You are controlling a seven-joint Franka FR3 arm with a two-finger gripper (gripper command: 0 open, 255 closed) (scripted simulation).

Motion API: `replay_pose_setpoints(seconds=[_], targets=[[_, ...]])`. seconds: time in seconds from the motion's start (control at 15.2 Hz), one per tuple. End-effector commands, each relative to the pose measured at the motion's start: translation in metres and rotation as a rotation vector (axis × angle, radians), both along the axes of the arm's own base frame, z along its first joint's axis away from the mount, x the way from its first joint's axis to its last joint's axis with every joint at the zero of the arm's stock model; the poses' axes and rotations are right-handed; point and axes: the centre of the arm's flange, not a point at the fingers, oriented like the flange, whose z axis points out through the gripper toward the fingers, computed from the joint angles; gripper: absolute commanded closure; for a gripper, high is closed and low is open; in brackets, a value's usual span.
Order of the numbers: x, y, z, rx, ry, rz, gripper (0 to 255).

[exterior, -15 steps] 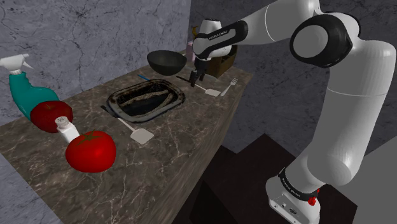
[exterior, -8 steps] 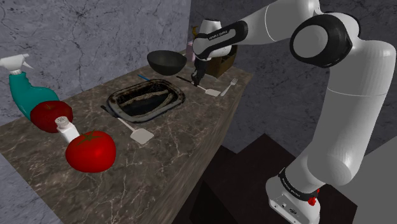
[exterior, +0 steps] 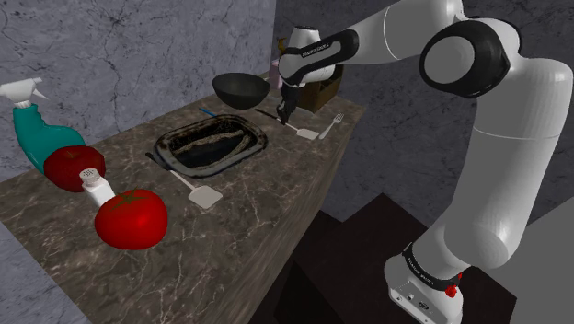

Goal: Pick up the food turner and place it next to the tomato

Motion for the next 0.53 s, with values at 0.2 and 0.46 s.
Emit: replay_pose_setpoints(seconds=[0.2,0.46], targets=[[0.0,0.0,0.024,0.0,0.0,0.0,255],[0.0,0.0,0.046,0.0,0.0,0.0,255]])
